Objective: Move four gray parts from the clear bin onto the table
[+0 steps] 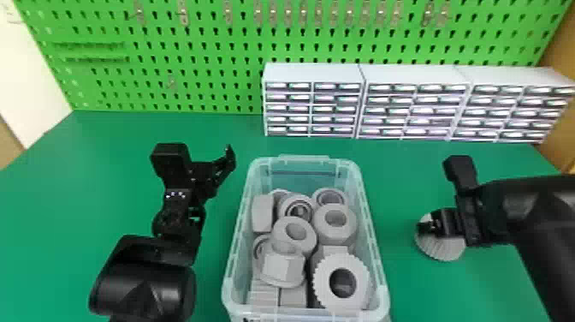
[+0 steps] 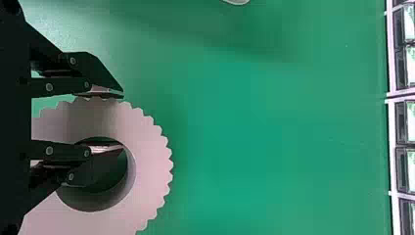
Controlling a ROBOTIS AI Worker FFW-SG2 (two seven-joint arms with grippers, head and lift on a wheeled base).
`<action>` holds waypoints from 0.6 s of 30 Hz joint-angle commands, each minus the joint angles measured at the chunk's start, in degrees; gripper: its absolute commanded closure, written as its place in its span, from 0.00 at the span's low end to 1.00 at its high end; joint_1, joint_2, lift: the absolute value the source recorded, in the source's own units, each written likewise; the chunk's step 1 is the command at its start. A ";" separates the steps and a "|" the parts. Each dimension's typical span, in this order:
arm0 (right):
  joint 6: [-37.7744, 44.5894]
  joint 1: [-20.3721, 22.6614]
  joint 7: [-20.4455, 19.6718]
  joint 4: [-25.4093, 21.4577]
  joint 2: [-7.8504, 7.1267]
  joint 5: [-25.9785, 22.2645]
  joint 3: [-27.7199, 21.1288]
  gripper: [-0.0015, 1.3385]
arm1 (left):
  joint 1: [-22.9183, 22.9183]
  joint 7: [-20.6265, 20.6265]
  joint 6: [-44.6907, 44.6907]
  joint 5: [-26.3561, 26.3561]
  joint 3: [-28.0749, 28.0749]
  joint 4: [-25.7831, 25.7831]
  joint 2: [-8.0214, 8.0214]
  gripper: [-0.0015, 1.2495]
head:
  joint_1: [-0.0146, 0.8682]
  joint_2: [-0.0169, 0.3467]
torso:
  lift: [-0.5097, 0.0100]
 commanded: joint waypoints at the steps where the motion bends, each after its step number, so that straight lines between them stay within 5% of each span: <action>1: 0.00 0.04 0.00 0.14 -0.09 0.13 0.17 0.67 | 0.09 0.00 0.00 0.05 -0.06 -0.02 0.00 0.08 | 0.80 0.24 | 0.88; 8: 0.53 -0.05 0.00 0.05 0.00 0.05 0.17 0.48 | 0.18 0.00 -0.18 0.05 0.21 0.07 0.00 0.08 | 0.80 0.24 | 0.88; 18: 5.37 -1.19 0.09 -3.73 -0.18 0.49 0.61 0.43 | 0.53 0.00 -0.18 0.05 0.21 -0.02 0.00 0.08 | 0.80 0.24 | 0.88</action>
